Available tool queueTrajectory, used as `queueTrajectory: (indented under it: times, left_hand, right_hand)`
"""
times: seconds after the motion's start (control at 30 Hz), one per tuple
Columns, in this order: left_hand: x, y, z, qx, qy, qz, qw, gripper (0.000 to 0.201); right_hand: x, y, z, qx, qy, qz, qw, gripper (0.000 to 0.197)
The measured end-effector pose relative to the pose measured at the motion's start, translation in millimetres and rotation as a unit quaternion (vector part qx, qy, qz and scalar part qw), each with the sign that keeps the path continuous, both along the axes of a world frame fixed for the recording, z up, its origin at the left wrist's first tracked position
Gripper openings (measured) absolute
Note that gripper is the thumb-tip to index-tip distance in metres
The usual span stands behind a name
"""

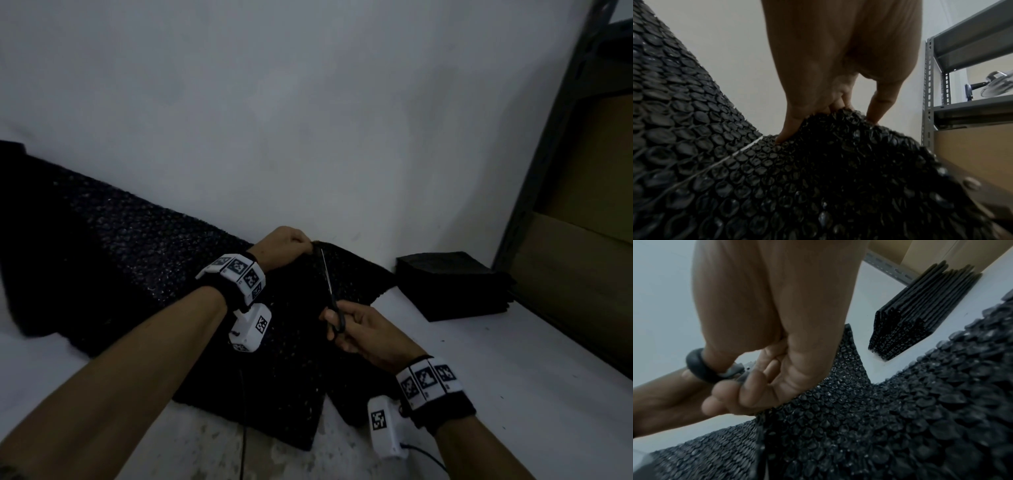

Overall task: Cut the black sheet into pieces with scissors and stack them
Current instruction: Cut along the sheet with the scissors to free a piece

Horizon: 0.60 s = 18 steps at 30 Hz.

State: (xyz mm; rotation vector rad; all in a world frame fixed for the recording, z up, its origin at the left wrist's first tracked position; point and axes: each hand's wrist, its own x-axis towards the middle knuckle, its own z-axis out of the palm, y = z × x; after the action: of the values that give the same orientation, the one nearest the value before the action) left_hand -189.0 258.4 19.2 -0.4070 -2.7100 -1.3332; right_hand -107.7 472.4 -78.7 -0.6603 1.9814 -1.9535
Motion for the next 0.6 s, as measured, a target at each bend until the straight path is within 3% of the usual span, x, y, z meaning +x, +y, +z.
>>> queueTrajectory:
  times: [0.13,0.6]
  left_hand:
    - [8,-1,0,0.019,0.001,-0.002,1.000,0.009]
    - [7,-4,-2,0.037,-0.003,-0.010,0.999,0.017]
  right_hand:
    - [0,-4,6,-0.007,0.002,0.011,1.000,0.055]
    - [-3,-1,11,-0.032,-0.029,0.029,0.999,0.042]
